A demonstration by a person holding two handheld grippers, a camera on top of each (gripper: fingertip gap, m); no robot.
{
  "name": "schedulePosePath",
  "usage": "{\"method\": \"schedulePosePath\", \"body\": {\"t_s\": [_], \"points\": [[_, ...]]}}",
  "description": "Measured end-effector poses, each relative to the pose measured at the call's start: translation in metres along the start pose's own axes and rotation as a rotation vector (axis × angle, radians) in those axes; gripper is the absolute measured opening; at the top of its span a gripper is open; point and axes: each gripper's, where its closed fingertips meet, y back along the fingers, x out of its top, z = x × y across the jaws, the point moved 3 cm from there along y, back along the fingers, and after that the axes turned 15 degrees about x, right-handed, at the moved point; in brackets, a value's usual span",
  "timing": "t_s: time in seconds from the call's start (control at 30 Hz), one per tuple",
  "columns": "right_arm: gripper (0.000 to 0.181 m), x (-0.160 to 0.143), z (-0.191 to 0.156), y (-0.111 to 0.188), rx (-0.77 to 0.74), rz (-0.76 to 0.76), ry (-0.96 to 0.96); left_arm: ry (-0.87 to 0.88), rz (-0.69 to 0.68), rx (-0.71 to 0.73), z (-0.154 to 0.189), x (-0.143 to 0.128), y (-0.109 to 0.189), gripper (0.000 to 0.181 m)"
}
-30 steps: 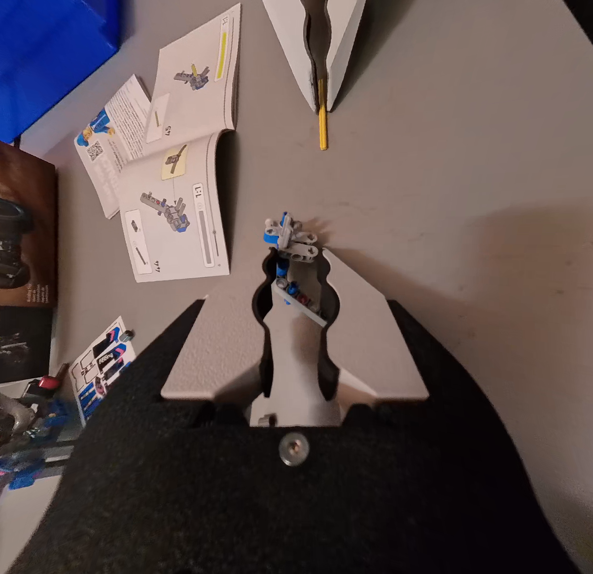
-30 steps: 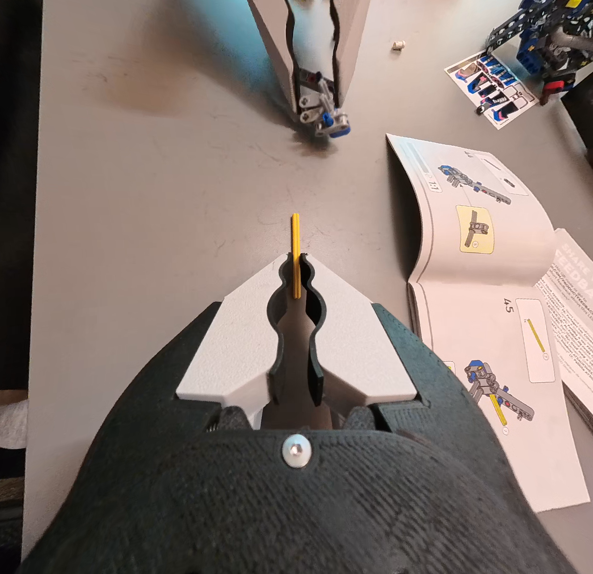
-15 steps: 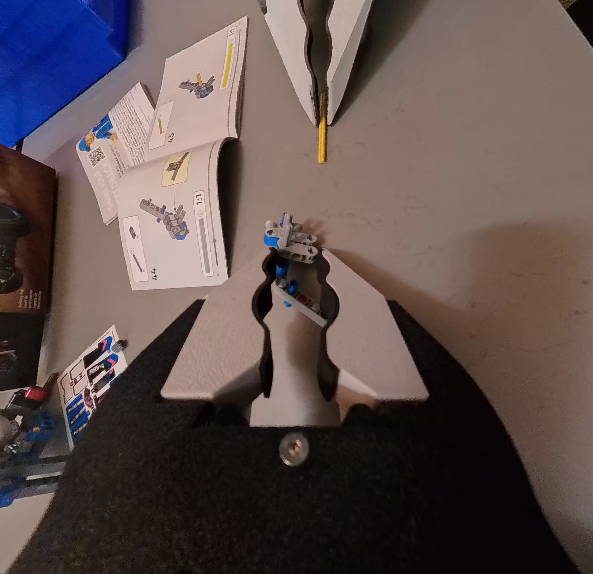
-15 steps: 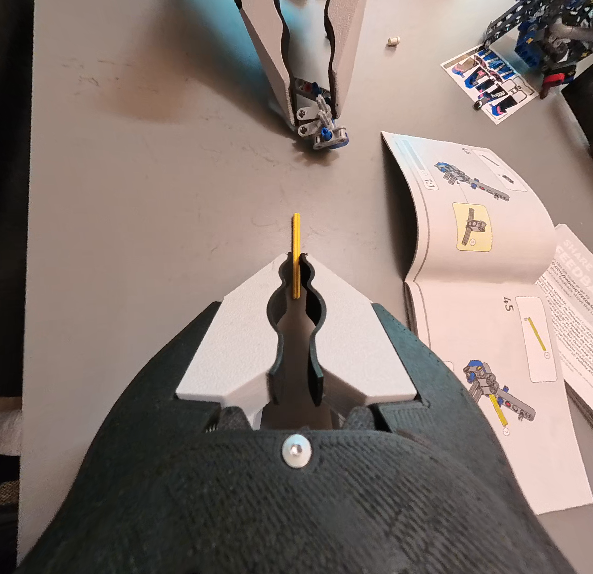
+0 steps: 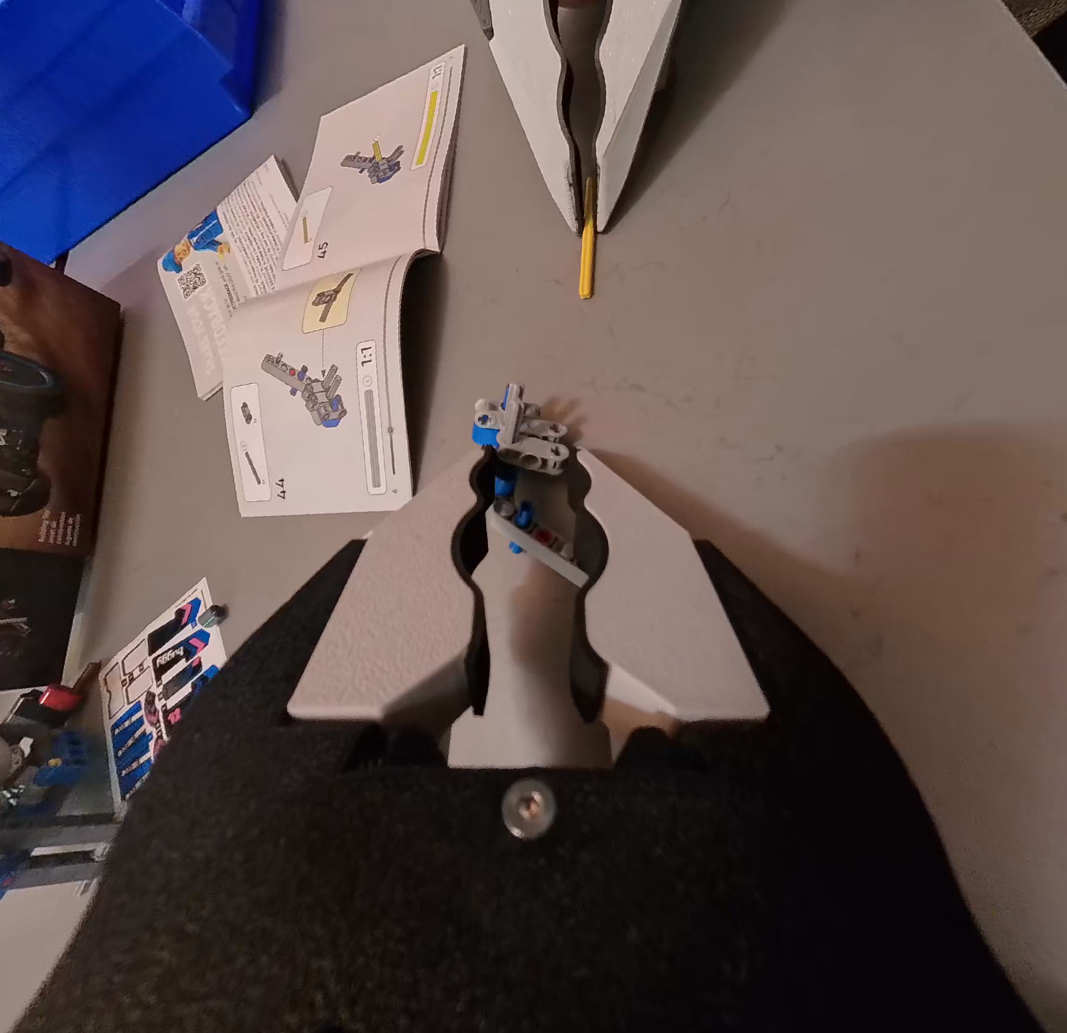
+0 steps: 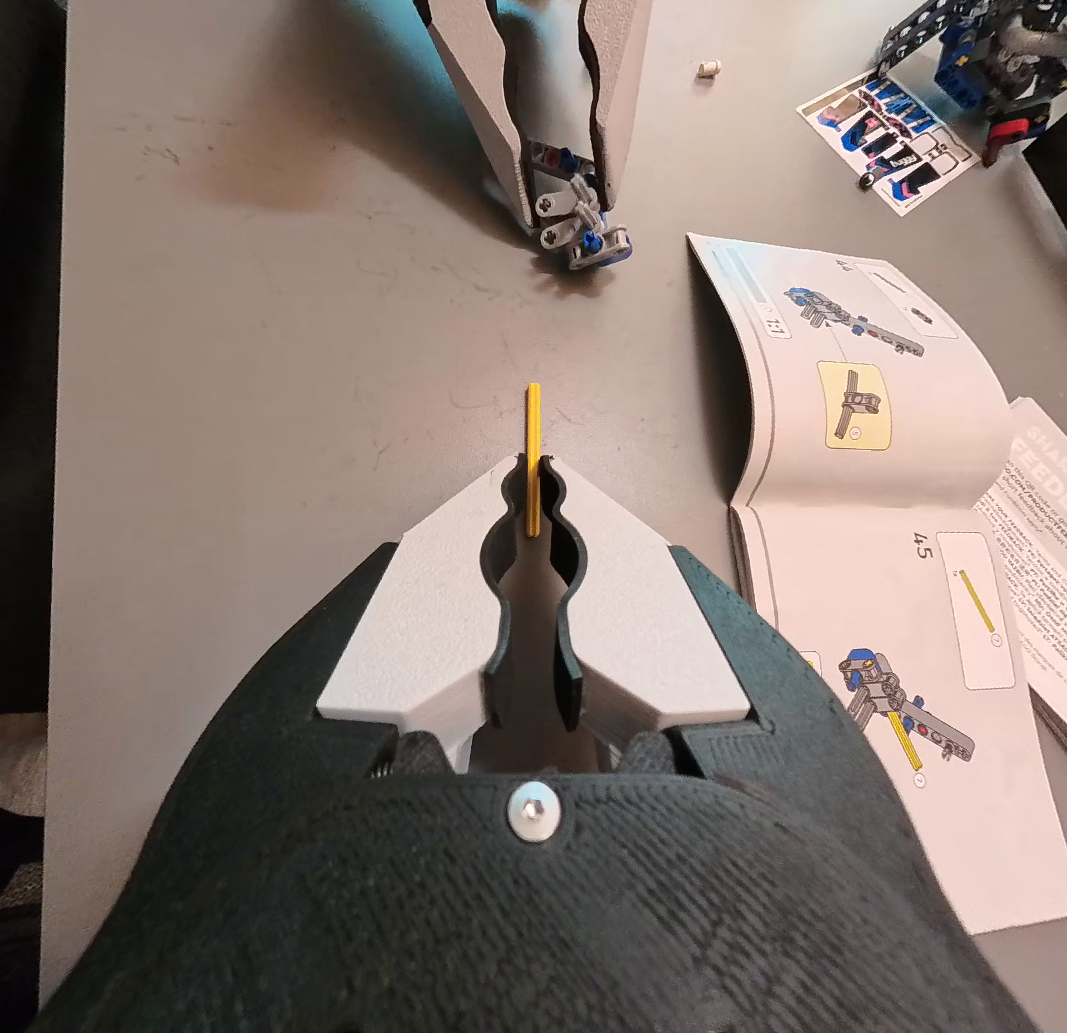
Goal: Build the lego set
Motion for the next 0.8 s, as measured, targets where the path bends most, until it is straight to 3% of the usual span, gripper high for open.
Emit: {"method": "schedulePosePath", "body": {"t_s": [0.03, 0.8], "points": [[0.003, 0.0, 0.0, 0.0, 0.0, 0.0, 0.0, 0.001, 0.002, 0.0, 0.0004, 0.0003, -0.0001, 0.021], [0.003, -0.0002, 0.0001, -0.0001, 0.002, 0.0, -0.002, 0.032, 0.04, 0.009, 0.0018, 0.0068, -0.0002, 0.03]]}}
